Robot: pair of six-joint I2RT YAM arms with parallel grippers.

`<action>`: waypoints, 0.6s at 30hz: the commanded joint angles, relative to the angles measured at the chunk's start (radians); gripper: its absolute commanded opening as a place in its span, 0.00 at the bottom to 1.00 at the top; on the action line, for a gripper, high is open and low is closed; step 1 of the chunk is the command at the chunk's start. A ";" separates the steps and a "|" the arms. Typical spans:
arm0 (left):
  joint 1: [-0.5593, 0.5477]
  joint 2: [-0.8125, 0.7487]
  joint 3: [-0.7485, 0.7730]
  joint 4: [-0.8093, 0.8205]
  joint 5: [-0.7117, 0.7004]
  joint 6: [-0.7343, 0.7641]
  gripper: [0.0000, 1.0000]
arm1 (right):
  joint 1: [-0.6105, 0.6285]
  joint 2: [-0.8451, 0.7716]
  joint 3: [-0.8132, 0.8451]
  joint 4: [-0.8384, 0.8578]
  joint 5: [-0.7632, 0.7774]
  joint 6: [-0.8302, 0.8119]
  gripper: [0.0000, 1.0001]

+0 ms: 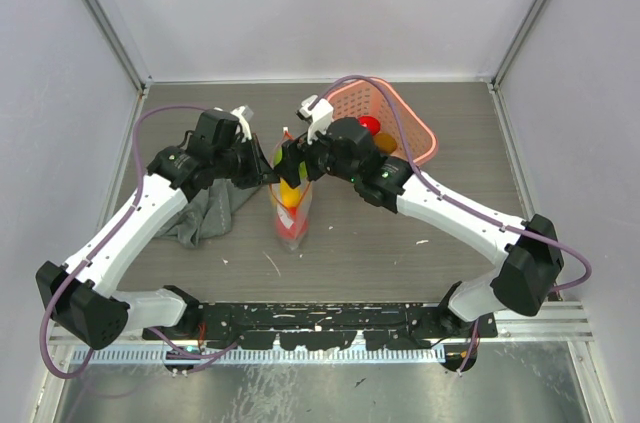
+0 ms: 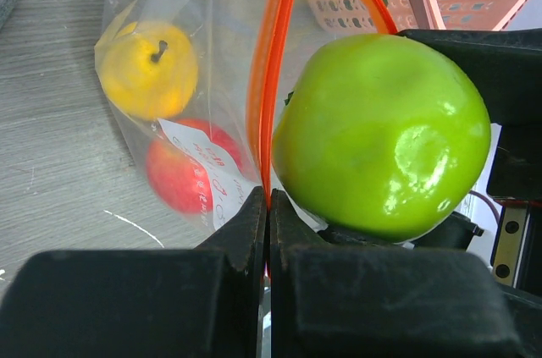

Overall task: Place the food in the zip-top bag and seal the zipper
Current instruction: Place the fake fruit in the zipper food storage bag.

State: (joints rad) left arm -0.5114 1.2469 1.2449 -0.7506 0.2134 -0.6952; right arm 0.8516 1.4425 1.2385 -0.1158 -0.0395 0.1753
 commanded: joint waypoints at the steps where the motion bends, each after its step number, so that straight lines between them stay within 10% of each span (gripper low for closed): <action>1: -0.006 -0.032 0.014 0.053 0.006 -0.001 0.00 | 0.006 -0.016 0.002 0.034 -0.011 0.006 0.82; 18: -0.005 -0.047 -0.004 0.053 0.000 0.002 0.00 | 0.005 -0.071 0.009 0.023 -0.025 -0.032 0.98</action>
State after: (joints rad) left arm -0.5114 1.2407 1.2419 -0.7483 0.2134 -0.6952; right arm 0.8516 1.4349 1.2263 -0.1219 -0.0563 0.1585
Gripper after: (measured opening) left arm 0.005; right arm 0.975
